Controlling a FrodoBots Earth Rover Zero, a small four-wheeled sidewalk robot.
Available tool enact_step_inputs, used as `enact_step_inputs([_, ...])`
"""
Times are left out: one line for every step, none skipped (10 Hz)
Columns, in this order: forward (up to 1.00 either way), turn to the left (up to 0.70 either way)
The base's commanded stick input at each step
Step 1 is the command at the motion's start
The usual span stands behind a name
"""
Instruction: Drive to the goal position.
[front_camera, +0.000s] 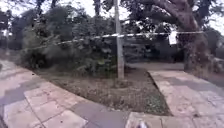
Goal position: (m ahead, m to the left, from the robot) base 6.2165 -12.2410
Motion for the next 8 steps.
enact_step_inputs([0.0,-0.7])
enact_step_inputs([0.0,-0.7])
enact_step_inputs([0.0,-0.7])
enact_step_inputs([0.0,-0.7])
enact_step_inputs([0.0,-0.7])
enact_step_inputs([0.0,-0.7])
enact_step_inputs([0.0,-0.7])
enact_step_inputs([0.0,-0.7])
